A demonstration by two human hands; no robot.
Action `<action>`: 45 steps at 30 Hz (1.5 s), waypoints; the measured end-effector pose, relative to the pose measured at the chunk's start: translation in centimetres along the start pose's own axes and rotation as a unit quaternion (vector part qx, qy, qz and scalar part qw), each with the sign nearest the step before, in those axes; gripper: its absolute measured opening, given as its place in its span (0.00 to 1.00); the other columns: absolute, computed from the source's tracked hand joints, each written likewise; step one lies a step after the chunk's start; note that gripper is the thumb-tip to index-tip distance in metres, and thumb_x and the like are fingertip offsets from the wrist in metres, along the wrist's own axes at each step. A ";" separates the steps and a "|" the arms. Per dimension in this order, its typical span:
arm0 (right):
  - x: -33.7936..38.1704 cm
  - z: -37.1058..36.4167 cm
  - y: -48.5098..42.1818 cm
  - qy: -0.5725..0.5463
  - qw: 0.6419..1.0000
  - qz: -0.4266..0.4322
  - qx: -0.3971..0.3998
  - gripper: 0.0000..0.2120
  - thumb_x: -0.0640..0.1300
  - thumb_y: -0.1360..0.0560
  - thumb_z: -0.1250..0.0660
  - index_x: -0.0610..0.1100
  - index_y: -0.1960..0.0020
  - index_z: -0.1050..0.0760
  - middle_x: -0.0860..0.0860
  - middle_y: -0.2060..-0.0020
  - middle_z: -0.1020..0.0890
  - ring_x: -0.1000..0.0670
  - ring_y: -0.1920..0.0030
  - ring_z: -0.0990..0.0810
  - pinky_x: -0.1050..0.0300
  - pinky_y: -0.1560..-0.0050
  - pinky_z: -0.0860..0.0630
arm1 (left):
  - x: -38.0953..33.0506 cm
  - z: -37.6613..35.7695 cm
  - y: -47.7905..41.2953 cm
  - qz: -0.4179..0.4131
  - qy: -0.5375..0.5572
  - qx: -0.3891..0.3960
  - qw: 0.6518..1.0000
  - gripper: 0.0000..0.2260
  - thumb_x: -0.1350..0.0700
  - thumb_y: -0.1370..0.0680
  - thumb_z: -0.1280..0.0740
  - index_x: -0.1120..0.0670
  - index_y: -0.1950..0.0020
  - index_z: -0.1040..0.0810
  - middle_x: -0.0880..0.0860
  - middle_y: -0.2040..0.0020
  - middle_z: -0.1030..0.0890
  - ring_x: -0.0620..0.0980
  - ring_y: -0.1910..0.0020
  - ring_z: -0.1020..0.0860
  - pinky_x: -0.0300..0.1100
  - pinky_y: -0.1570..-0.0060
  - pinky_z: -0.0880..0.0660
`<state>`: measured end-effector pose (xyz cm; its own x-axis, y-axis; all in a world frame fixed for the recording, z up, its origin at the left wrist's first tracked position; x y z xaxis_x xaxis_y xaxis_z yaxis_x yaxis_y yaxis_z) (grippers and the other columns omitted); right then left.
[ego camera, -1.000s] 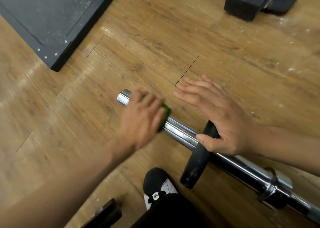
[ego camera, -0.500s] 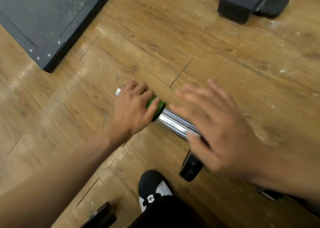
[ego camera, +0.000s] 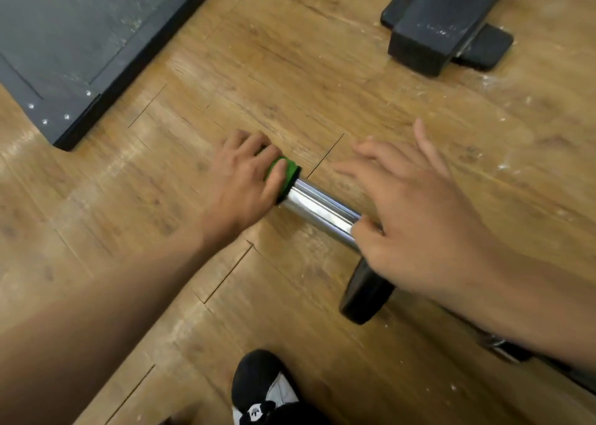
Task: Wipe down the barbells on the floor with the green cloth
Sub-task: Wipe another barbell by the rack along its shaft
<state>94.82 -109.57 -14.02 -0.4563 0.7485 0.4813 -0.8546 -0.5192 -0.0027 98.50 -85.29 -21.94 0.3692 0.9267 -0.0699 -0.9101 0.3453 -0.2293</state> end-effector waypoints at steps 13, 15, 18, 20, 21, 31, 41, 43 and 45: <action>-4.1 2.8 -5.1 0.053 0.993 -0.018 0.108 0.34 0.55 0.27 0.34 0.60 0.22 0.38 0.57 0.29 0.26 0.51 0.27 0.31 0.51 0.20 0.59 | 1.8 -3.0 -6.5 -0.047 -0.006 -0.100 0.994 0.22 0.44 0.16 0.44 0.59 0.50 0.19 0.58 0.52 0.20 0.60 0.51 0.24 0.54 0.45 0.33; -4.7 2.5 -5.5 0.084 0.988 -0.062 0.116 0.33 0.58 0.25 0.34 0.60 0.22 0.39 0.56 0.30 0.25 0.50 0.27 0.31 0.50 0.20 0.53 | 3.1 -2.8 -7.9 0.003 0.001 -0.089 0.996 0.21 0.44 0.16 0.44 0.58 0.51 0.20 0.57 0.52 0.21 0.60 0.50 0.24 0.55 0.44 0.33; -6.7 3.3 -6.9 0.062 0.986 -0.117 0.101 0.40 0.64 0.25 0.34 0.59 0.18 0.45 0.53 0.24 0.30 0.47 0.24 0.36 0.50 0.20 0.51 | -0.8 -3.6 -8.0 0.019 0.035 -0.102 0.994 0.19 0.46 0.17 0.41 0.58 0.48 0.17 0.57 0.49 0.19 0.62 0.42 0.24 0.57 0.35 0.32; -8.1 3.6 -7.9 0.021 0.989 -0.118 0.084 0.42 0.66 0.29 0.35 0.57 0.18 0.43 0.51 0.23 0.32 0.46 0.23 0.37 0.47 0.18 0.51 | -6.2 -5.1 -6.6 -0.038 0.084 -0.108 0.990 0.20 0.47 0.17 0.40 0.60 0.39 0.18 0.61 0.42 0.20 0.65 0.33 0.26 0.62 0.25 0.37; -8.8 3.7 -8.4 0.006 0.989 -0.128 0.078 0.42 0.65 0.30 0.35 0.56 0.18 0.41 0.50 0.23 0.31 0.46 0.23 0.37 0.47 0.18 0.52 | -8.6 -5.7 -5.8 -0.061 0.101 -0.107 0.987 0.21 0.47 0.17 0.40 0.60 0.34 0.20 0.62 0.37 0.22 0.66 0.29 0.29 0.63 0.23 0.40; -8.1 4.5 -6.9 0.195 0.975 -0.102 0.039 0.31 0.67 0.25 0.48 0.51 0.33 0.22 0.50 0.39 0.18 0.44 0.33 0.25 0.40 0.19 0.56 | 0.9 -7.7 -11.7 -0.102 0.008 -0.133 0.986 0.29 0.35 0.16 0.41 0.56 0.28 0.26 0.63 0.33 0.24 0.63 0.26 0.33 0.61 0.20 0.44; -15.9 7.1 -11.4 0.032 0.986 -0.164 0.028 0.39 0.64 0.31 0.42 0.54 0.22 0.32 0.47 0.34 0.21 0.41 0.33 0.28 0.42 0.35 0.29 | -10.4 -8.9 -14.4 -0.107 0.075 -0.114 0.985 0.28 0.37 0.17 0.38 0.58 0.30 0.20 0.63 0.35 0.21 0.64 0.26 0.33 0.62 0.23 0.39; -16.5 7.3 -11.4 0.013 0.983 -0.181 0.030 0.39 0.64 0.31 0.43 0.55 0.22 0.33 0.47 0.34 0.21 0.41 0.34 0.28 0.42 0.36 0.29 | -10.0 -8.2 -15.9 -0.156 0.086 -0.124 0.976 0.25 0.39 0.17 0.37 0.59 0.36 0.18 0.61 0.41 0.19 0.63 0.36 0.26 0.59 0.31 0.29; -16.4 7.2 -11.2 0.015 0.983 -0.178 0.040 0.39 0.65 0.31 0.44 0.55 0.20 0.35 0.48 0.33 0.22 0.41 0.33 0.28 0.43 0.36 0.29 | -8.9 -7.0 -18.1 -0.170 0.092 -0.104 0.976 0.21 0.41 0.16 0.38 0.58 0.48 0.18 0.57 0.53 0.20 0.60 0.52 0.23 0.53 0.52 0.25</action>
<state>113.66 -119.04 -15.57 -0.1387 0.8998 0.4136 -0.9399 -0.2513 0.2313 113.04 -100.81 -23.91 0.6873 0.7157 -0.1236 -0.6789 0.5725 -0.4597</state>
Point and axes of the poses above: each hand's wrist, its own y-axis away from the middle knuckle, its own z-axis out of the back of the hand, x = y × z, the point moved 2 cm from there along -y, towards the middle knuckle
